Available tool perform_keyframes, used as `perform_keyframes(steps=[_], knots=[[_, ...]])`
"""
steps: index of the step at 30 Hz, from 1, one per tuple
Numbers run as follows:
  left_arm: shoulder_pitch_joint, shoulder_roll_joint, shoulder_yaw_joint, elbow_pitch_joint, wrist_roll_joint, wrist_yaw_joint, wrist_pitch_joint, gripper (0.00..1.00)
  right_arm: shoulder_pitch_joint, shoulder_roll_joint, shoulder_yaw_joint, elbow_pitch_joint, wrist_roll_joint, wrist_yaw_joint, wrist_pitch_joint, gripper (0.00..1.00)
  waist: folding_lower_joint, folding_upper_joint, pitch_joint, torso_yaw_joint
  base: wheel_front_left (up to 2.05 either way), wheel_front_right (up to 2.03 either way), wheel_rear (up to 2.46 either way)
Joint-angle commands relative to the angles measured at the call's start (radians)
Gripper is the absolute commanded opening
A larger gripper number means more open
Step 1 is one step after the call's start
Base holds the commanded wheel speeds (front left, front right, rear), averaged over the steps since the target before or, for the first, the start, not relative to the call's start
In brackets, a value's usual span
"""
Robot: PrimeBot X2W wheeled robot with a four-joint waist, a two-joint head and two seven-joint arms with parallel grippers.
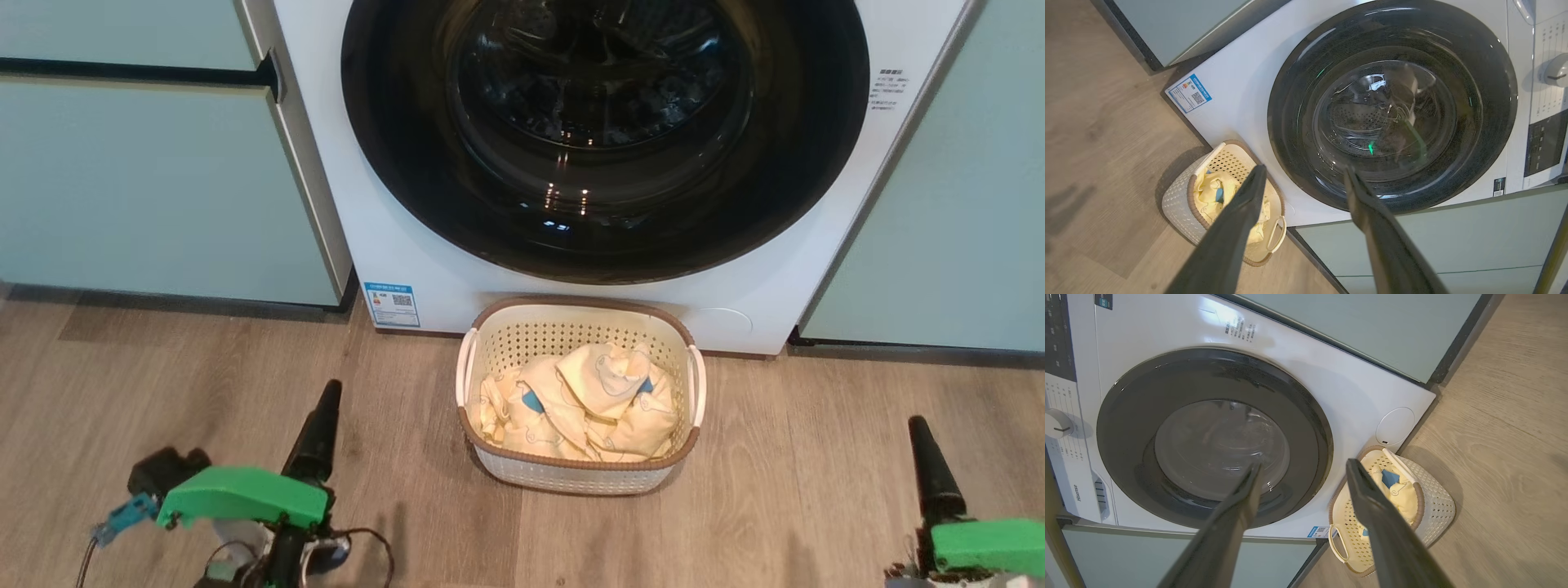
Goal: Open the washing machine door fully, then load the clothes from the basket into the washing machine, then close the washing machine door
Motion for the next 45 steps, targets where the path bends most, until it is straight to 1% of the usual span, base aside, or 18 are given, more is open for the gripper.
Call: perform_keyframes(steps=[1, 16, 26, 32, 34, 45], knots=[[-0.063, 0.024, 0.008, -0.045, 0.036, -0.001, -0.011, 1.00, -0.059, -0.015, 0.015, -0.044, -0.033, -0.001, -0.013, 1.00, 0.0000, 0.0000, 0.000, 0.000, 0.00, 0.00, 0.00], [-0.085, 0.031, 0.006, -0.090, 0.290, -0.002, -0.055, 1.00, -0.079, -0.018, 0.038, -0.075, -0.300, -0.002, -0.057, 1.00, 0.0000, 0.0000, 0.002, -0.002, 0.00, 0.00, 0.00], [-0.100, 0.036, -0.001, -0.102, 0.458, -0.002, -0.084, 1.00, -0.092, -0.021, 0.043, -0.104, -0.455, -0.002, -0.086, 1.00, 0.0000, 0.0000, 0.006, -0.005, 0.00, 0.00, 0.00], [-0.110, 0.035, 0.001, -0.113, 0.528, -0.002, -0.099, 1.00, -0.098, -0.022, 0.046, -0.117, -0.523, -0.002, -0.101, 1.00, 0.0000, 0.0000, 0.007, -0.005, 0.00, 0.00, 0.00], [-0.115, 0.035, 0.003, -0.114, 0.570, -0.002, -0.107, 1.00, -0.102, -0.023, 0.049, -0.124, -0.564, -0.002, -0.110, 1.00, 0.0000, 0.0000, 0.005, -0.006, 0.00, 0.00, 0.00], [-0.133, 0.033, 0.016, -0.097, 0.723, -0.001, -0.140, 1.00, -0.111, -0.025, 0.065, -0.143, -0.726, -0.002, -0.142, 1.00, 0.0000, 0.0000, 0.002, -0.007, 0.00, 0.00, 0.00]])
